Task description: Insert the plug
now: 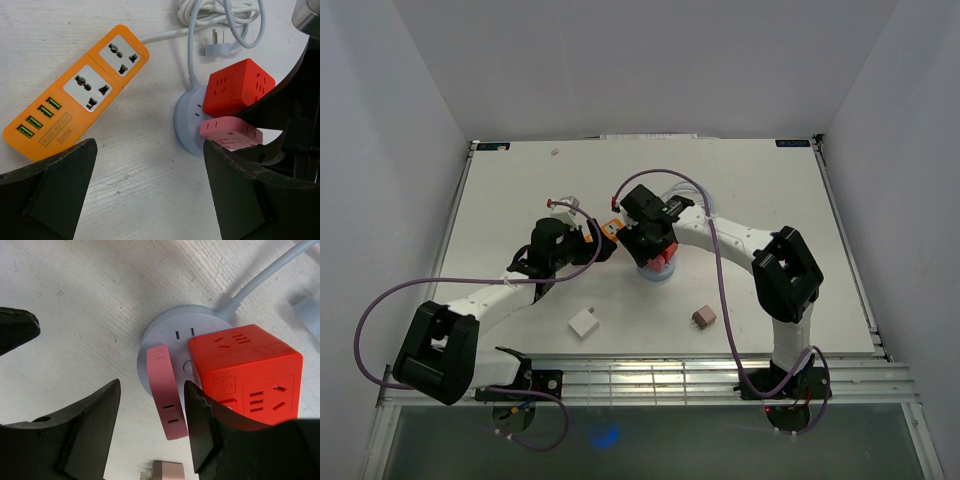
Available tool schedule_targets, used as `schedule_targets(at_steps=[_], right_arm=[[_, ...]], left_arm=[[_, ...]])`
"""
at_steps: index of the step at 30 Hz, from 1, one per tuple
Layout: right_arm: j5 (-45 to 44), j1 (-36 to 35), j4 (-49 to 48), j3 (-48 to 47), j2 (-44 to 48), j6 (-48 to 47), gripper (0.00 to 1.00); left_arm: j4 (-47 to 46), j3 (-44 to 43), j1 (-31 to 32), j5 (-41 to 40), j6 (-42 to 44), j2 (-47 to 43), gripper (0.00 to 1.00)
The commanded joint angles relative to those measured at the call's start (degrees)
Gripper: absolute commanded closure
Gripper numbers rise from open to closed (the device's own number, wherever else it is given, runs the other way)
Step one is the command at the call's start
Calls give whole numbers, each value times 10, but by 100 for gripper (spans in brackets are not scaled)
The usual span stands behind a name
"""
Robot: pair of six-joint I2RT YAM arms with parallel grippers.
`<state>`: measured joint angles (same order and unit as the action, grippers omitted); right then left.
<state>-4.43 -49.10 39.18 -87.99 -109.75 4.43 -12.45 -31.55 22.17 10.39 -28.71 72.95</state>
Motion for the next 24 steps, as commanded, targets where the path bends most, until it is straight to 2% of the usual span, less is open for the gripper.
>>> schedule_targets(at_steps=[1,12,18,24], right_arm=[[-22,4,8,-28,11,-3,39],[-34,4,8,-44,44,-13,34],[-41,3,-7,-25,85,-13,20],[-30,3,-22,30,133,-8,16]], left_arm=[[-4,-6,-4,11,3,-18,2],[-1,-6,-5,11,1,-20,2],[22,-11,-5,-1,1,-33,2],[66,-21,-5,-24,-15,-59,2]])
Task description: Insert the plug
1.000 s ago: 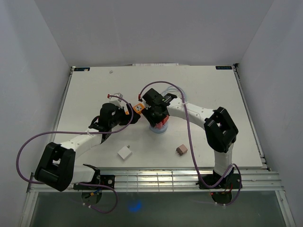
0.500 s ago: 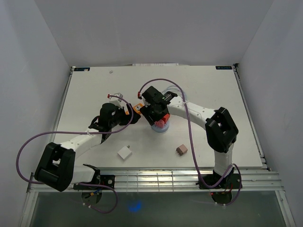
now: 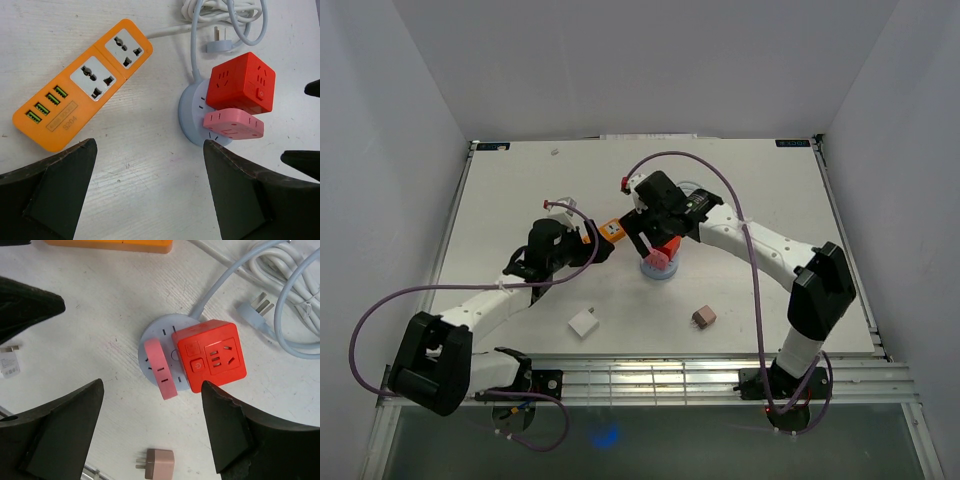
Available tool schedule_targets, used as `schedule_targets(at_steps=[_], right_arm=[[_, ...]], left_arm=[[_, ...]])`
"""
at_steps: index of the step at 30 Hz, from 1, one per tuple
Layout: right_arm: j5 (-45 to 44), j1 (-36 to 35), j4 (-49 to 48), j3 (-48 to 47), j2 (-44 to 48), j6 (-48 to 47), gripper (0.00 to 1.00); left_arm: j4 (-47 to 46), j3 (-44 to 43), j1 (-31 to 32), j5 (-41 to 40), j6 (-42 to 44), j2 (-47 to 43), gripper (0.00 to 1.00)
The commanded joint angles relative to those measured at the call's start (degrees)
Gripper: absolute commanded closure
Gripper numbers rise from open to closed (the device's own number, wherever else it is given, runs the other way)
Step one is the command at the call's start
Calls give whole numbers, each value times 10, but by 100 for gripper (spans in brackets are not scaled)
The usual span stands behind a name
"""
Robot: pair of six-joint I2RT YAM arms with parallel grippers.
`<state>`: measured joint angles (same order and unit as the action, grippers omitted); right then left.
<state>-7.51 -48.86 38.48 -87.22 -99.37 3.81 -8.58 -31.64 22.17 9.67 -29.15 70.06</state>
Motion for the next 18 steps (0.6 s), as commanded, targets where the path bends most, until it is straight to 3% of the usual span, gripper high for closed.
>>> schedule_targets(at_steps=[1,7,11,18], right_arm=[[4,2,-15,33,46,1,15],[-22,2,-40,160,153,31,3],[-36,1,-55,246,228,66,2],[-30,1,-72,382,324,134,3]], left_arm=[[39,-22,-5,-25,-16,-34,2],[80,-28,-5,-76,-31,-67,2],[83,-26,-5,-121,-48,-71,2],[67,-12,-6,-122,-59,-60,2]])
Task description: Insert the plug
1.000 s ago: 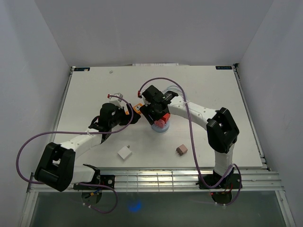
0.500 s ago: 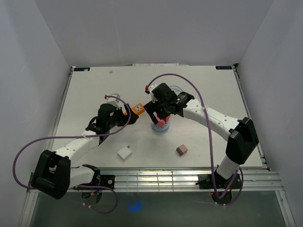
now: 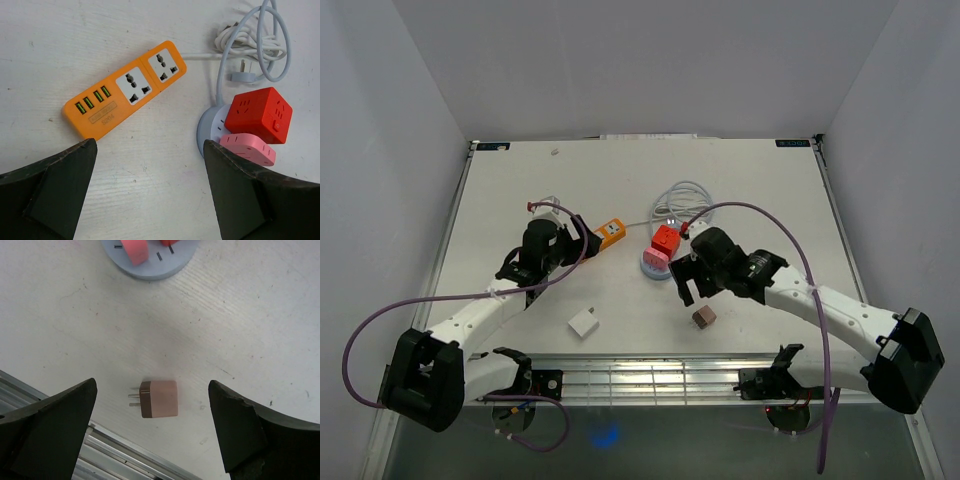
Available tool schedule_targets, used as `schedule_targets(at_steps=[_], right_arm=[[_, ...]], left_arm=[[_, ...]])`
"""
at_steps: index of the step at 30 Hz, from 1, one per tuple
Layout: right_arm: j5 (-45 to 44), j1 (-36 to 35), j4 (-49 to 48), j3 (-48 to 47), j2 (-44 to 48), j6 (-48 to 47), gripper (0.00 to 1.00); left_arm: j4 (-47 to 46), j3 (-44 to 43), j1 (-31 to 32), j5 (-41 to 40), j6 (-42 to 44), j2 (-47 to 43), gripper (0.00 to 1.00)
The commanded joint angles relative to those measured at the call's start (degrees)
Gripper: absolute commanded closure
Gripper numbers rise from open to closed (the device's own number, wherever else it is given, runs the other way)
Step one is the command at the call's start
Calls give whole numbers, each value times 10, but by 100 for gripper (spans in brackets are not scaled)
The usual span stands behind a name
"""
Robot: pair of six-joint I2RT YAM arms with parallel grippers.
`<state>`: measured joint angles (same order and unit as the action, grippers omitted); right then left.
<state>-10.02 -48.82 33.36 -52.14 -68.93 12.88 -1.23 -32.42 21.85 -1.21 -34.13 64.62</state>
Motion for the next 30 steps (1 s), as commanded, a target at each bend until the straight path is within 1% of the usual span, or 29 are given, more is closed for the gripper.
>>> schedule_targets(at_steps=[1,7,8,9,14,16,17,23,25,30], right_arm=[[-4,1,-26,62,35,51,3],[15,0,-66,152,91,90,0],[13,1,-73,168,96,91,4],[6,1,-78,172,101,93,5],[-7,1,-89,180,93,87,11],[-9,1,-90,183,77,86,15],[-6,1,-92,181,72,83,19],[-1,1,-93,173,42,79,27],[11,0,-95,176,35,79,29],[19,1,-101,183,42,80,29]], left_arm=[[-17,5,-2,-12,-9,-7,2],[-53,38,-2,-1,-8,-32,2],[-54,43,-2,-2,-6,-35,2],[-54,45,-2,-4,-6,-40,2],[-49,46,-2,-4,-1,-42,2],[-48,47,-2,-1,-1,-42,2],[-48,47,-2,2,-1,-42,2],[-46,47,-2,6,-3,-42,2],[-40,42,-2,8,-4,-43,2],[-31,37,-2,11,-6,-49,2]])
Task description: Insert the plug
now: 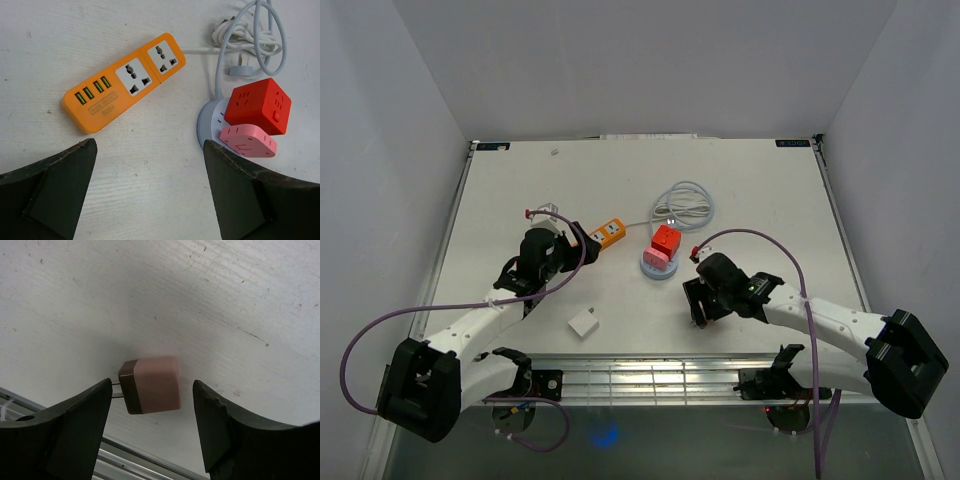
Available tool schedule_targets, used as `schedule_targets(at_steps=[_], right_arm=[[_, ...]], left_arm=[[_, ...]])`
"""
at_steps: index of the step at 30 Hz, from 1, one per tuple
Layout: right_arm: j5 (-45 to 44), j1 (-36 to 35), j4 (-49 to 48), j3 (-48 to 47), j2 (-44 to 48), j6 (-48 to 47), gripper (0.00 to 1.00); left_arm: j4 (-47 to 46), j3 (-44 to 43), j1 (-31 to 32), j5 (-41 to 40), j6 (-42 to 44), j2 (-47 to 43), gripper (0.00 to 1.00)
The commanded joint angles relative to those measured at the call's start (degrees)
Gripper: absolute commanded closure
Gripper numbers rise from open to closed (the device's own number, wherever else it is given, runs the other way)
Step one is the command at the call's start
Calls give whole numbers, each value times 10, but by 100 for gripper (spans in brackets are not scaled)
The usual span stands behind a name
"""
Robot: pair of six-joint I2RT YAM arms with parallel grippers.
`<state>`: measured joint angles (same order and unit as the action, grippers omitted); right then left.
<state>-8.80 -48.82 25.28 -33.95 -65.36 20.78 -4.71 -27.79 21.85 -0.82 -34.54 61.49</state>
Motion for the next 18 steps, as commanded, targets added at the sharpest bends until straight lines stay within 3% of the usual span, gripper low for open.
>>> schedule_targets(at_steps=[1,8,14,18], right_arm=[[10,1,-20,2,5,2,29],[23,0,-14,-3,-28,4,30],[33,-1,-15,-12,-57,-1,50],[40,-1,-34,-9,-37,-5,52]], left_arm=[[6,-10,-2,7,-3,-16,2],[21,-22,-2,30,0,-10,2],[22,-24,-2,38,-3,-12,2],[14,-25,-2,83,-17,-5,2]])
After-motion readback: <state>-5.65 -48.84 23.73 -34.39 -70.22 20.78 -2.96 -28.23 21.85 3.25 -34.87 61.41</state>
